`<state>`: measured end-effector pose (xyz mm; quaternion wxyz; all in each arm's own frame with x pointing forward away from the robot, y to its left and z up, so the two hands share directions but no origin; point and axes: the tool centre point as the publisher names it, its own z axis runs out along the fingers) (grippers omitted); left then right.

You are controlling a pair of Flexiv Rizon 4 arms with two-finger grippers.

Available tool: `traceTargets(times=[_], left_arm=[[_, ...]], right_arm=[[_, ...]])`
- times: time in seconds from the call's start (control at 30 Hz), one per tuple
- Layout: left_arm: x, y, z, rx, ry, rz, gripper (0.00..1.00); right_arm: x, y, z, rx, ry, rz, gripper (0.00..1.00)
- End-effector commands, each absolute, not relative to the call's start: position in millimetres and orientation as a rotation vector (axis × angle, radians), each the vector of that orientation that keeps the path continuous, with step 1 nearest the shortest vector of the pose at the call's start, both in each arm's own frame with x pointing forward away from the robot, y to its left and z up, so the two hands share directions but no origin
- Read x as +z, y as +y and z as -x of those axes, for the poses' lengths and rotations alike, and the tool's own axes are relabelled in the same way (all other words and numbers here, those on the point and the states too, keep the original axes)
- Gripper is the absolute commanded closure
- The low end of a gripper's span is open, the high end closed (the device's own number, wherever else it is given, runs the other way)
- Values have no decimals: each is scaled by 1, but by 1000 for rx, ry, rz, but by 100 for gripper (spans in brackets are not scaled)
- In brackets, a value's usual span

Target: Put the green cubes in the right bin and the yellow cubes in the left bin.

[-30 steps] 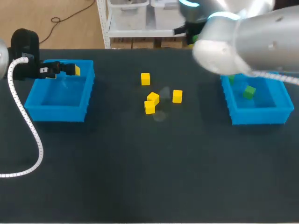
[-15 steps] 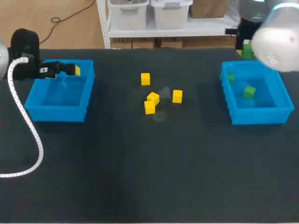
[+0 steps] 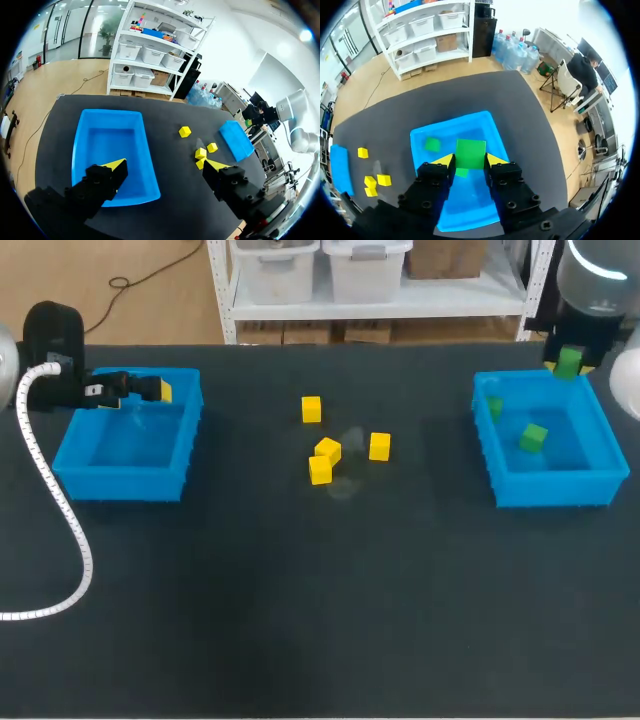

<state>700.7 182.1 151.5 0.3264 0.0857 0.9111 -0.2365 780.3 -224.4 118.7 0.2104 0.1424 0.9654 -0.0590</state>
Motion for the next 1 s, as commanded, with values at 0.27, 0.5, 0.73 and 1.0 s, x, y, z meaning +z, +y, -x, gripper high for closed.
traceTargets(times=[0.27,0.5,0.73,1.0], left_arm=[[150,184,-700,-632,2378,-230,0],[150,184,-700,-632,2378,-230,0],[150,184,-700,-632,2378,-230,0],[159,152,-701,-461,2445,-461,0]], right_arm=[[120,-219,-778,-193,2510,-366,0],[120,-219,-778,-193,2510,-366,0],[120,-219,-778,-193,2510,-366,0],[120,-219,-778,-193,2510,-366,0]])
